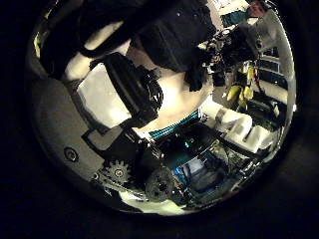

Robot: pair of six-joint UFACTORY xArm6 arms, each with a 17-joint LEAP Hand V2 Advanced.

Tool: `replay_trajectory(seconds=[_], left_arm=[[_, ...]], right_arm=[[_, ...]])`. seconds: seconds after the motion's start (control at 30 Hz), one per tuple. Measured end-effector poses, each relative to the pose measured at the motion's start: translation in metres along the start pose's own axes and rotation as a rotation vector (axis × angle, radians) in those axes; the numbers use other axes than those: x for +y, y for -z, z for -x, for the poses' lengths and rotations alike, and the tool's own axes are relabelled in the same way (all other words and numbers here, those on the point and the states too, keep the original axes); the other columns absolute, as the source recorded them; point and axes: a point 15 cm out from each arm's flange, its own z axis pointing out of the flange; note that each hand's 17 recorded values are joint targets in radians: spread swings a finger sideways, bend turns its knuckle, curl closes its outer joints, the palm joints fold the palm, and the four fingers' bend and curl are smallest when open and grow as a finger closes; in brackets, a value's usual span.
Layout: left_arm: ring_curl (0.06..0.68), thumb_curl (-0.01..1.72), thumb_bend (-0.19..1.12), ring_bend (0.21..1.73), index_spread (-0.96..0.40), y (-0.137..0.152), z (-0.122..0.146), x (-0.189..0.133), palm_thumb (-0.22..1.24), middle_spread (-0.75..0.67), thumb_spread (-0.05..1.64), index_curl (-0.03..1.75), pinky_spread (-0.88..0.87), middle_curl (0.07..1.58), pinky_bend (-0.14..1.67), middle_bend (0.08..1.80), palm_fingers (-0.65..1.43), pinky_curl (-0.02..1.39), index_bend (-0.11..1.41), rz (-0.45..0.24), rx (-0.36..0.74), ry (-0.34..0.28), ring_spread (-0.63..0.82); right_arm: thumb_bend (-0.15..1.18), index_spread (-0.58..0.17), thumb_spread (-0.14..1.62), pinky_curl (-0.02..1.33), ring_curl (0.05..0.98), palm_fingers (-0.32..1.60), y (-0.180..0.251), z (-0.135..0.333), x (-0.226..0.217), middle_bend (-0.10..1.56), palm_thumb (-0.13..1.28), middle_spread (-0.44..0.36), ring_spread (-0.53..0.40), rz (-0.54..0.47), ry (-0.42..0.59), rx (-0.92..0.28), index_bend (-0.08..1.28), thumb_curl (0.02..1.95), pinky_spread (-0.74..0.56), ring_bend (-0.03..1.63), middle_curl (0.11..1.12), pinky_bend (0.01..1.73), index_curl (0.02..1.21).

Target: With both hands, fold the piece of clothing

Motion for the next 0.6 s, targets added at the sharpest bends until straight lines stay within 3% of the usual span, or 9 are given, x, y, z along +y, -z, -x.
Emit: replay_trajectory(seconds=[0.13,0.17,0.27,0.4,0.6], left_arm=[[0.527,0.32,-0.01,1.23,-0.71,0.002,0.002,0.000,0.56,-0.65,1.39,1.41,-0.73,1.08,0.84,0.79,1.05,0.61,0.19,-0.003,-0.001,0.005,-0.48],[0.527,0.33,-0.01,1.23,-0.71,0.003,0.003,0.001,0.56,-0.65,1.39,1.41,-0.74,1.08,0.84,0.79,1.05,0.61,0.19,-0.003,-0.002,0.005,-0.48],[0.529,0.33,-0.01,1.23,-0.70,0.002,0.006,0.002,0.56,-0.65,1.39,1.42,-0.74,1.09,0.84,0.78,1.05,0.61,0.19,-0.001,0.000,0.009,-0.48],[0.530,0.33,-0.01,1.23,-0.70,0.002,0.012,0.004,0.56,-0.66,1.39,1.42,-0.74,1.09,0.83,0.78,1.05,0.61,0.19,0.000,0.003,0.019,-0.48],[0.532,0.33,-0.01,1.23,-0.69,0.003,0.015,0.007,0.56,-0.66,1.39,1.43,-0.74,1.09,0.83,0.78,1.05,0.62,0.19,0.000,0.005,0.021,-0.48]], right_arm=[[-0.01,-0.445,0.98,0.51,0.573,1.00,0.008,-0.002,-0.006,0.95,0.87,-0.284,-0.286,-0.038,-0.006,0.004,0.68,0.44,-0.29,1.29,0.81,1.29,0.49],[0.00,-0.447,0.99,0.53,0.589,1.05,0.012,-0.003,-0.010,0.99,0.90,-0.279,-0.280,-0.062,-0.007,0.006,0.79,0.45,-0.28,1.29,0.84,1.29,0.55],[0.02,-0.421,1.04,0.58,0.625,1.06,0.027,-0.007,-0.023,1.08,0.97,-0.264,-0.273,-0.149,-0.009,0.019,0.96,0.48,-0.25,1.31,0.89,1.29,0.65],[0.04,-0.377,1.11,0.65,0.670,1.02,0.042,-0.013,-0.021,1.16,1.02,-0.241,-0.267,-0.184,-0.015,0.024,1.07,0.52,-0.22,1.34,0.93,1.31,0.74],[0.05,-0.333,1.15,0.75,0.718,0.98,0.062,-0.033,-0.011,1.24,1.05,-0.211,-0.256,-0.226,-0.051,0.025,1.12,0.57,-0.19,1.39,0.95,1.33,0.80]])
